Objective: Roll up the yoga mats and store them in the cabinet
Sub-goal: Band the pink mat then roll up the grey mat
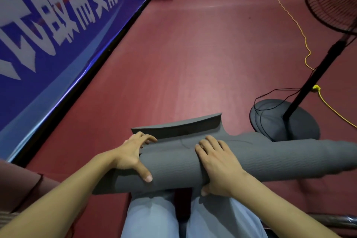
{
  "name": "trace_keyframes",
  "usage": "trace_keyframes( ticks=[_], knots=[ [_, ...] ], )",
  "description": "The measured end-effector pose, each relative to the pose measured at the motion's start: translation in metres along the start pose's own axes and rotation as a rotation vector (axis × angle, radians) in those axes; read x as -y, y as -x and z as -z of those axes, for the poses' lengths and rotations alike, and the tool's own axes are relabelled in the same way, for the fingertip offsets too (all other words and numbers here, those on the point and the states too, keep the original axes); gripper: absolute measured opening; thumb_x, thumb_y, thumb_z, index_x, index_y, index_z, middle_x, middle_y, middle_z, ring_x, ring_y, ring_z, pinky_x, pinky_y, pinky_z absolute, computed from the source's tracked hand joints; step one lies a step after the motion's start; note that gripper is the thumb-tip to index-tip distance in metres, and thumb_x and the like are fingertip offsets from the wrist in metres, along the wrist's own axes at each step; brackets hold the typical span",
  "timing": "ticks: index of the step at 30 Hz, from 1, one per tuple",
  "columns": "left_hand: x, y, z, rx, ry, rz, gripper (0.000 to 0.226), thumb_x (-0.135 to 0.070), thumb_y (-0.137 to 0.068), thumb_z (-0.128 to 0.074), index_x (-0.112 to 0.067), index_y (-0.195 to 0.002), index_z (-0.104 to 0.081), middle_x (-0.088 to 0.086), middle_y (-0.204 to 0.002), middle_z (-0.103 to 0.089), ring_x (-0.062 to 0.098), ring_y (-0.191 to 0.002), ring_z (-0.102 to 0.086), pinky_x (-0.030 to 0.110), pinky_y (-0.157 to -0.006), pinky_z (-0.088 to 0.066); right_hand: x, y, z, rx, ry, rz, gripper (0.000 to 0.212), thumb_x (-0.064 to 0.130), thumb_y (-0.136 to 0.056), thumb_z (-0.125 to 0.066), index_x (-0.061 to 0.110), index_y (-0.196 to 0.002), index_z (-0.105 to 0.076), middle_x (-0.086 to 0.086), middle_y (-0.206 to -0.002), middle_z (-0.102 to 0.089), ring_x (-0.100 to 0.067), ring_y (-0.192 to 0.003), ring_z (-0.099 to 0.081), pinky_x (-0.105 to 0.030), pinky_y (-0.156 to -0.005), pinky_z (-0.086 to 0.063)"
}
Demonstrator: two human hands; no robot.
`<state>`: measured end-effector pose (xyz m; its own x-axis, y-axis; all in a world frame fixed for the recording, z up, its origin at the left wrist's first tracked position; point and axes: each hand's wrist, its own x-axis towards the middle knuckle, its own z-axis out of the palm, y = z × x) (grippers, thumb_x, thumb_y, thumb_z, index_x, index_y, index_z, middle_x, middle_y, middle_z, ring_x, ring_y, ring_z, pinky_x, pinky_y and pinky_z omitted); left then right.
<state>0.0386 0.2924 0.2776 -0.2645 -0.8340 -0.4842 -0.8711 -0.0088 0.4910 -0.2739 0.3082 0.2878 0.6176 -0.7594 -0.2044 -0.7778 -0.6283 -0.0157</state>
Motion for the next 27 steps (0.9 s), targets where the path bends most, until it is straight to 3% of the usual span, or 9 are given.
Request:
trace_keyframes(
  ticks=[2,7,9,12,15,18,20,24,27],
  knots=[
    [0.003,0.003,-0.001,-0.032,0.06,-0.021,0.122,-0.061,-0.035,-0.098,-0.047,-0.139,-0.038,-0.022,-0.126,-0.037,-0.006,-0.12,-0.038,0.033,-0.11,-0.039,0.004,-0.004,0.001,-0.015,0.014,-0.002,0.115,0.064,-0.06,-0.084,0.006,-0.147,-0.035,-0.01,-0.15,-0.032,-0.034,-0.149,-0.014,-0.044,-0.118,-0.023],
    [0.01,0.004,0.002,-0.146,0.119,-0.059,0.115,-0.063,-0.035,-0.097,-0.041,-0.135,-0.045,-0.021,-0.129,-0.043,-0.006,-0.12,-0.044,0.02,-0.102,-0.04,0.006,-0.012,-0.001,0.004,-0.009,-0.061,0.126,0.069,-0.061,-0.081,0.006,-0.154,-0.023,-0.013,-0.157,-0.02,-0.035,-0.152,-0.005,-0.044,-0.121,-0.02],
    [0.014,0.004,0.006,-0.195,0.135,-0.057,0.105,-0.066,-0.036,-0.096,-0.04,-0.128,-0.053,-0.02,-0.125,-0.054,-0.003,-0.112,-0.053,0.022,-0.096,-0.045,0.003,-0.014,-0.002,0.014,-0.016,-0.095,0.126,0.07,-0.055,-0.083,0.013,-0.15,-0.025,-0.013,-0.149,-0.025,-0.036,-0.146,-0.015,-0.044,-0.116,-0.023],
    [0.014,0.005,0.01,-0.207,0.09,-0.047,0.086,-0.073,-0.039,-0.093,-0.038,-0.112,-0.066,-0.02,-0.109,-0.069,0.0,-0.102,-0.064,0.032,-0.093,-0.053,0.001,-0.019,-0.003,0.002,-0.018,-0.116,0.119,0.071,-0.046,-0.086,0.021,-0.138,-0.029,-0.006,-0.128,-0.036,-0.029,-0.119,-0.036,-0.041,-0.102,-0.033],
    [0.001,0.01,0.019,-0.143,-0.086,0.032,0.094,-0.089,-0.041,-0.076,-0.039,-0.12,-0.072,-0.023,-0.115,-0.071,-0.001,-0.108,-0.065,0.033,-0.098,-0.053,0.001,-0.025,0.001,0.022,-0.002,-0.1,0.115,0.071,-0.049,-0.085,0.019,-0.137,-0.031,-0.004,-0.125,-0.044,-0.027,-0.112,-0.043,-0.041,-0.098,-0.036],
    [-0.02,0.015,0.017,-0.082,-0.353,0.065,0.089,-0.084,-0.059,-0.072,-0.034,-0.133,-0.065,-0.012,-0.124,-0.071,0.015,-0.112,-0.066,0.036,-0.094,-0.053,0.002,-0.03,0.005,0.056,0.034,-0.091,0.117,0.064,-0.056,-0.086,0.015,-0.143,-0.026,-0.008,-0.129,-0.05,-0.031,-0.115,-0.049,-0.043,-0.098,-0.038],
    [-0.034,0.019,0.005,-0.07,-0.515,0.067,0.094,-0.087,-0.051,-0.071,-0.029,-0.124,-0.06,-0.007,-0.119,-0.069,0.022,-0.107,-0.065,0.039,-0.089,-0.053,0.006,-0.033,0.004,0.078,0.061,-0.091,0.118,0.062,-0.059,-0.086,0.011,-0.145,-0.024,-0.012,-0.13,-0.049,-0.033,-0.115,-0.05,-0.045,-0.099,-0.039],
    [-0.038,0.009,-0.023,-0.042,-0.639,0.146,0.163,-0.082,-0.036,-0.085,0.0,-0.158,-0.014,0.013,-0.159,-0.036,0.033,-0.147,-0.034,0.038,-0.121,-0.031,0.004,-0.04,-0.003,0.074,0.095,-0.103,0.126,0.063,-0.052,-0.089,0.01,-0.145,-0.024,-0.012,-0.129,-0.048,-0.034,-0.115,-0.048,-0.045,-0.103,-0.037],
    [-0.032,0.001,-0.033,-0.114,-0.584,0.175,0.168,-0.073,-0.042,-0.091,0.001,-0.16,0.002,0.015,-0.163,-0.026,0.034,-0.153,-0.021,0.038,-0.126,-0.022,-0.003,-0.047,-0.002,0.087,0.059,-0.097,0.126,0.058,-0.05,-0.091,0.013,-0.147,-0.024,-0.009,-0.129,-0.051,-0.032,-0.115,-0.051,-0.043,-0.103,-0.04]
  ],
)
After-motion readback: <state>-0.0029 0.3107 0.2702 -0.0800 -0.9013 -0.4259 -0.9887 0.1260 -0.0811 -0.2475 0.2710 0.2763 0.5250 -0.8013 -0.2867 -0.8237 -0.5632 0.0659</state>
